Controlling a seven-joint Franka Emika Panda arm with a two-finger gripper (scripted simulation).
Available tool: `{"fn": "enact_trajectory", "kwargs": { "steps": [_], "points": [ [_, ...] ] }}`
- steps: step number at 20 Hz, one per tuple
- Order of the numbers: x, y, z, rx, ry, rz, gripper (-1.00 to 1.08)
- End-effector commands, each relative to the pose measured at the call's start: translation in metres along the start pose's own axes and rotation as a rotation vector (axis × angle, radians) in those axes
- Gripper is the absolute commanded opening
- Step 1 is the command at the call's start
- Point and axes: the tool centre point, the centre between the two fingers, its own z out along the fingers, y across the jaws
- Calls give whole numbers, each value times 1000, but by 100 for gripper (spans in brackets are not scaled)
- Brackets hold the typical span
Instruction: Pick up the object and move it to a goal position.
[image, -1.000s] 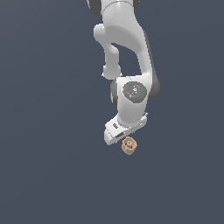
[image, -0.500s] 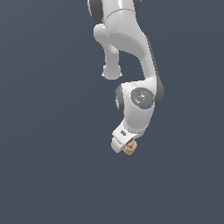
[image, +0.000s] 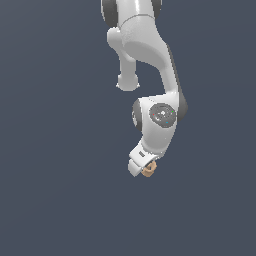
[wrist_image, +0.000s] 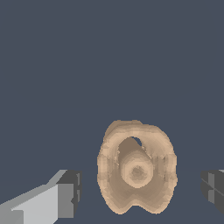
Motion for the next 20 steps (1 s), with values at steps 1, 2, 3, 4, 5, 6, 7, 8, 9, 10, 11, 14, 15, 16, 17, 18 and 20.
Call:
{"fn": "enact_trajectory", "kwargs": {
  "steps": [1, 2, 3, 4, 5, 6, 7, 8, 9, 10, 11, 14, 15, 16, 17, 18, 20],
  "points": [
    [0, -1, 11, 1, -1, -1, 100],
    [-1, -1, 17, 1, -1, -2, 100],
    [-1, -1, 24, 1, -1, -3, 100],
    [-1, -1, 29, 1, -1, -4, 100],
    [-1, -1, 33, 1, -1, -4, 100],
    [-1, -1, 37, 1, -1, -5, 100],
    [-1, -1, 40, 1, -1, -5, 100],
    [-1, -1, 41, 1, -1, -5, 100],
    [0, -1, 42, 1, -1, -5, 100],
    [0, -1, 42, 1, -1, -5, 100],
    [0, 0, 42, 1, -1, -5, 100],
    [0, 0, 42, 1, -1, -5, -100],
    [0, 0, 42, 1, -1, -5, -100],
    [0, 0, 42, 1, -1, -5, -100],
    [0, 0, 42, 1, -1, -5, -100],
    [0, 0, 42, 1, -1, -5, -100],
    [0, 0, 42, 1, -1, -5, -100]
  ]
}}
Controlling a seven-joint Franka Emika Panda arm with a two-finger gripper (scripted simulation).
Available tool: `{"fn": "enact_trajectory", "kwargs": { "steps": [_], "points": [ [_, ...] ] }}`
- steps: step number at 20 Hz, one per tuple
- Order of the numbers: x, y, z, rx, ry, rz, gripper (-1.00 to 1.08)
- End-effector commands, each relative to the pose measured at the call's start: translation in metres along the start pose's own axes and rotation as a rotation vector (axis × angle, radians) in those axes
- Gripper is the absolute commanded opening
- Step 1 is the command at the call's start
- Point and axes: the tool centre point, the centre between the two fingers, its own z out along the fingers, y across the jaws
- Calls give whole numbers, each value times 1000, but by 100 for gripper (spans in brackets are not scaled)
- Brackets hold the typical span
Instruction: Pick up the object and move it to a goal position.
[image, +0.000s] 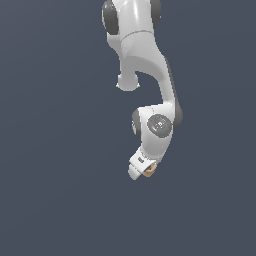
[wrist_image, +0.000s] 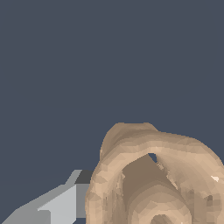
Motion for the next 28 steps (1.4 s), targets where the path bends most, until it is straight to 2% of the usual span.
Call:
{"fn": "enact_trajectory", "kwargs": {
  "steps": [1, 8, 15, 21, 28],
  "points": [
    [0, 0, 0, 0, 0, 0, -100],
    [-4, 0, -1, 0, 0, 0, -100],
    [-22, -1, -4, 0, 0, 0, -100],
    [-52, -1, -9, 0, 0, 0, -100],
    [-103, -2, -17, 0, 0, 1, -100]
  ]
}}
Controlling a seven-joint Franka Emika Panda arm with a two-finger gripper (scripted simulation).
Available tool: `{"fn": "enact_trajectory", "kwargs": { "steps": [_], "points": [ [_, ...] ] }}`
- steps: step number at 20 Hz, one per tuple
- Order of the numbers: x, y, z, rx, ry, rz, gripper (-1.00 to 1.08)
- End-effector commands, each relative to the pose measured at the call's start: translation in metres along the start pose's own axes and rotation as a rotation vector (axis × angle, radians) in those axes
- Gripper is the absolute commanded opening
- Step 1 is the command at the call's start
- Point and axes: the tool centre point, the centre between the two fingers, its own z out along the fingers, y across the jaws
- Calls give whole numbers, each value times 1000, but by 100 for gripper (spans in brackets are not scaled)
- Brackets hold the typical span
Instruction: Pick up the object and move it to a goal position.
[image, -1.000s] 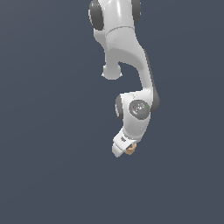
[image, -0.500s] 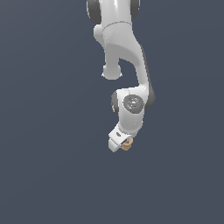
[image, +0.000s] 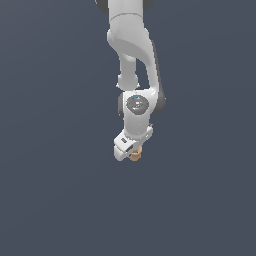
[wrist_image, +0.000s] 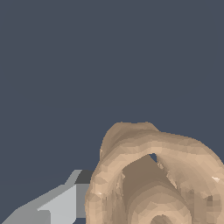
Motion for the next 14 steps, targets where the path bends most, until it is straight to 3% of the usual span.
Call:
{"fn": "enact_trajectory", "kwargs": {
  "steps": [1, 14],
  "points": [
    [-20, 0, -3, -1, 0, 1, -100],
    [-112, 0, -19, -1, 0, 1, -100]
  ]
}}
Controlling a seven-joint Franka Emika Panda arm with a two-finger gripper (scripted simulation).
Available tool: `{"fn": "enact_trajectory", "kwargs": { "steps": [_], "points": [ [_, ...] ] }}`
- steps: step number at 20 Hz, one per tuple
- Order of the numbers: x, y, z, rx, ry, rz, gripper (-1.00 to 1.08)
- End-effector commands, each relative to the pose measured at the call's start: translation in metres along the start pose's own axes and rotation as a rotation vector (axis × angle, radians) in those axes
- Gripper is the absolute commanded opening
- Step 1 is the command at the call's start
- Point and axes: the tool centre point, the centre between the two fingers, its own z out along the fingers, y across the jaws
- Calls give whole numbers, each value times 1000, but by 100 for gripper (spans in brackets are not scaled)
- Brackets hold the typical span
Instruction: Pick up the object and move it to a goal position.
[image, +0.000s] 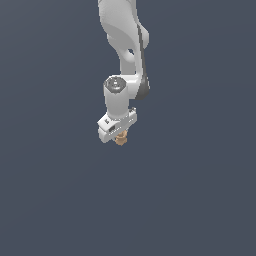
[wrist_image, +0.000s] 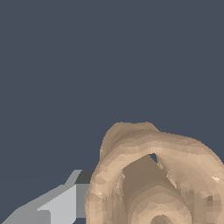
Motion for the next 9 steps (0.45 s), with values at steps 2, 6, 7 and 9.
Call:
{"fn": "enact_trajectory", "kwargs": {
  "steps": [2, 6, 7, 9],
  "points": [
    [-17, 0, -3, 0, 0, -1, -100],
    [-28, 1, -5, 0, 1, -1, -100],
    [-30, 1, -6, 0, 1, -1, -100],
    [-31, 1, -6, 0, 1, -1, -100]
  ]
}}
